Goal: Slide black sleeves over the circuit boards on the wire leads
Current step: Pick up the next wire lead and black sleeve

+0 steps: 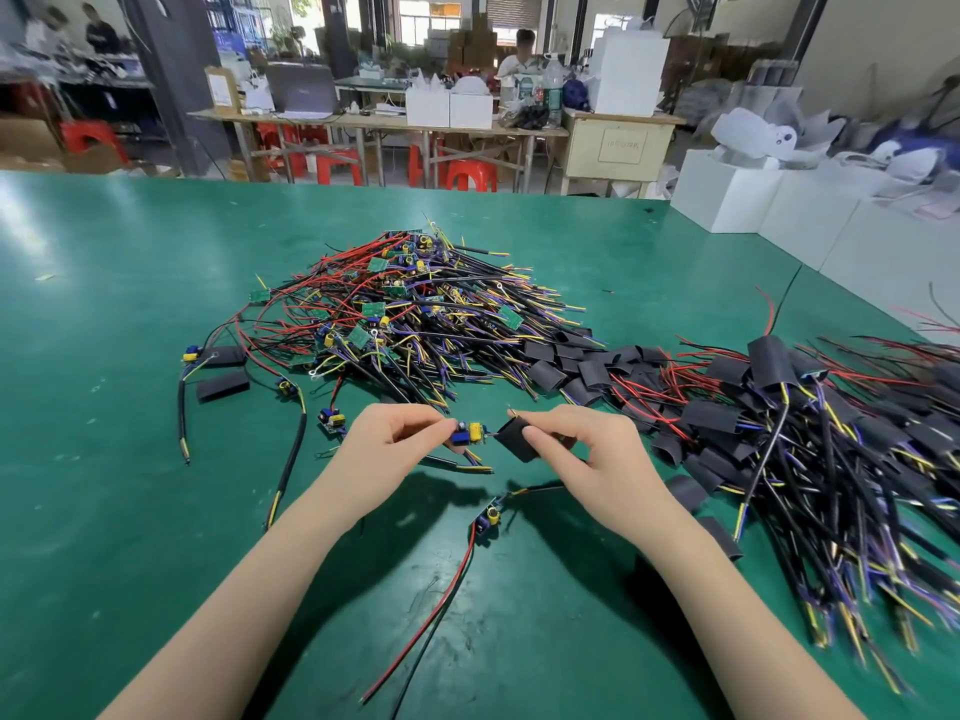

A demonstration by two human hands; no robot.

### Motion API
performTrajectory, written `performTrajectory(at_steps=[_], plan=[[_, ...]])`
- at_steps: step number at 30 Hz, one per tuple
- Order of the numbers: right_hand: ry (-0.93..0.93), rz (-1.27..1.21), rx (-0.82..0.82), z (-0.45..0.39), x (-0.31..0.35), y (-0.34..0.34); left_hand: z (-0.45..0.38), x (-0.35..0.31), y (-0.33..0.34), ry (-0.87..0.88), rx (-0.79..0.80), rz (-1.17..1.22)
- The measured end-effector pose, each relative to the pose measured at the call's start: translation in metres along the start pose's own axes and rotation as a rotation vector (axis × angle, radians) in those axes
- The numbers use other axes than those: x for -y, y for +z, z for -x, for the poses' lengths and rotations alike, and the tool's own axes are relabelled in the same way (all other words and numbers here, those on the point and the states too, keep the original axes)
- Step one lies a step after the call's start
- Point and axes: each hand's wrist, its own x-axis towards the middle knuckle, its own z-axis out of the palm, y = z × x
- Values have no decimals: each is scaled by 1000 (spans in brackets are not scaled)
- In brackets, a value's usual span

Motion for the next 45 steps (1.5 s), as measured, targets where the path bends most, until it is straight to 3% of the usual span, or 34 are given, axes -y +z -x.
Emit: performTrajectory(at_steps=[10,14,20,24,33,39,45], plan=[[269,-296,295,-1,-5,-2,4,-3,-1,127,61,-149],[300,-431,282,0,-6,-1,4,-4,0,130,70,-165],[189,-199,78,1,-4,6,6,-4,3,121,67,-158],[28,51,147,2,-3,7,5,-3,6,68,33,-78],[-5,131,74,0,-2,-2,7,-11,13,116,28,-144],[35,27,172,3,0,-14,11,-12,17,149,55,-211],[-55,114,150,2,4,-16,8,-11,18,95,60,-51]])
